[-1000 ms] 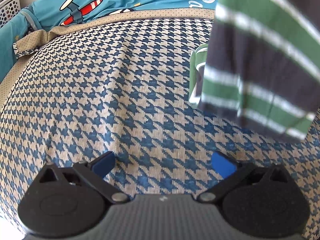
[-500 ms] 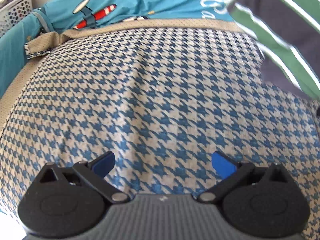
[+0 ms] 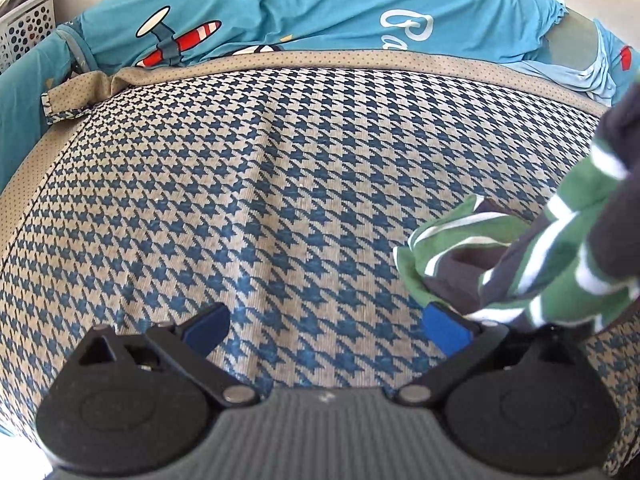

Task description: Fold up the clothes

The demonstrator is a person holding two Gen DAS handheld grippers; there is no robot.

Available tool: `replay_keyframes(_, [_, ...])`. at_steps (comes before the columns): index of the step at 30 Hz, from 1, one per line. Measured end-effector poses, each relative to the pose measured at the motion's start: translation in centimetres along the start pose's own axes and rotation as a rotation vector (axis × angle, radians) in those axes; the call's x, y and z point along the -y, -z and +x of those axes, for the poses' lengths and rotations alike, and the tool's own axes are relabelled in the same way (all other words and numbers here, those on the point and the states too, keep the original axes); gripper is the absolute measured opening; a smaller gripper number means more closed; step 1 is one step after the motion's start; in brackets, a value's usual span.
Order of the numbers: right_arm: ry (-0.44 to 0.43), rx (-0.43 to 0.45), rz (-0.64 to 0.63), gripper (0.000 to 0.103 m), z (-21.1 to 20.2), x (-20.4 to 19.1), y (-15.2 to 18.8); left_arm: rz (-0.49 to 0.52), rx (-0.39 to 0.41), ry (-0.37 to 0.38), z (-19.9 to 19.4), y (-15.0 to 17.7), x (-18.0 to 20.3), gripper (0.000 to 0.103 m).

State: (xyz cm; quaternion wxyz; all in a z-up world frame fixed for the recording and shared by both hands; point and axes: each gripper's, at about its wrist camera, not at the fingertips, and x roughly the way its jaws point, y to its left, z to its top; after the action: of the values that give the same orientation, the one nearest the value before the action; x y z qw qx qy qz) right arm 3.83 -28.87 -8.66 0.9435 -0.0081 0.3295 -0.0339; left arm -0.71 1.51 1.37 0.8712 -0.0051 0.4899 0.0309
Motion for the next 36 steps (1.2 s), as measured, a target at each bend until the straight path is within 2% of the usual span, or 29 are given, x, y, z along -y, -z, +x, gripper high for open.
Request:
replay_keyframes(21, [0.0,0.0,0.0,0.103,-0.03,-0.05,0.0,0.034,-0.007,0.025,0.32,0.16,0.73,0.103])
replay_keyframes(36, [0.0,0.0,0.0,0.103,-0.03,0.0,-0.03,0.044,-0.015,0.01,0.61,0.2,0.92,0.103])
